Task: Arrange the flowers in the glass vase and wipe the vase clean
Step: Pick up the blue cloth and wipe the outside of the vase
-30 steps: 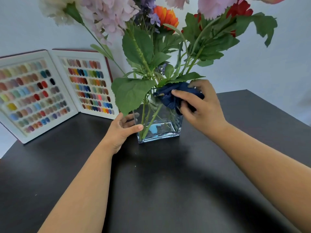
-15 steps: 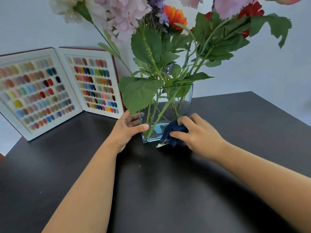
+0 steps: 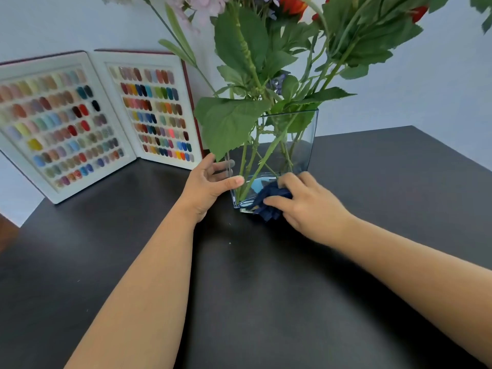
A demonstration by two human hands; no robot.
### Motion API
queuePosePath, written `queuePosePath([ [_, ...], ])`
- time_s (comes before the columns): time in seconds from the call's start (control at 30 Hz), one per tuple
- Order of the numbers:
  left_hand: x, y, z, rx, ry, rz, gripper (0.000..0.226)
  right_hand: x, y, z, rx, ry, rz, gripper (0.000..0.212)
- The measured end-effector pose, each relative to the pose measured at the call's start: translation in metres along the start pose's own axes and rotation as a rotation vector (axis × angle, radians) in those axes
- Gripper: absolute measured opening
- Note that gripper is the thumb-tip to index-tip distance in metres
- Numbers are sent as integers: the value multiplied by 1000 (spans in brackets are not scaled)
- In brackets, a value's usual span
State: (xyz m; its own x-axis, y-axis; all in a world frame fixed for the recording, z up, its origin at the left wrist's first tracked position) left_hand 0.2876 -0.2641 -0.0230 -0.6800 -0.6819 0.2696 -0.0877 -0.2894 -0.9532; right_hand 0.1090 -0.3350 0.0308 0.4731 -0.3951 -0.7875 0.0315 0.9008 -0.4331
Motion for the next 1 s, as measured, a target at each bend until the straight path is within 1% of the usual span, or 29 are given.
queuePosePath([
  [0.1,-2,1,1,10,-22,7,94,-4,29,21,-58,-33,-15,34],
  [0.23,-2,0,4,31,-22,31,88,10,44,30,-71,61,-36,31],
  [0.33,-3,2,6,20,-4,22,93,8,28,19,-31,30,-65,30],
  [0.6,-3,4,5,21,16,6,95,17,-38,-23,89,88,-181,23],
  [0.73,-3,4,5,13,13,11,99,19,-43,-27,99,107,-185,22],
  [0.83,-3,5,5,5,20,2,100,2,-41,-23,119,27,-110,28],
  [0.93,-5,9,6,-21,25,-15,104,-37,-48,-12,186,-171,35,34],
  [1.0,-4,11,6,-49,36,-30,100,-65,-52,6,229,-282,113,36],
])
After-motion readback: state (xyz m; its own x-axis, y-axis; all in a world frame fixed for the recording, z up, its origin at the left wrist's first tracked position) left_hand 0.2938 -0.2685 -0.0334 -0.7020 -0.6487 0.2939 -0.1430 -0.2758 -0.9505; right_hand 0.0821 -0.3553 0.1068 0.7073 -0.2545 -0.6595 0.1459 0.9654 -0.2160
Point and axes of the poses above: each hand's wrist, its own z-axis towards the middle knuckle, its own x-axis out of the palm, y = z × x, the point moved 10 cm from there along z, towards the middle knuckle, and after that the axes turned 15 degrees about -z, right-handed, at the moved point
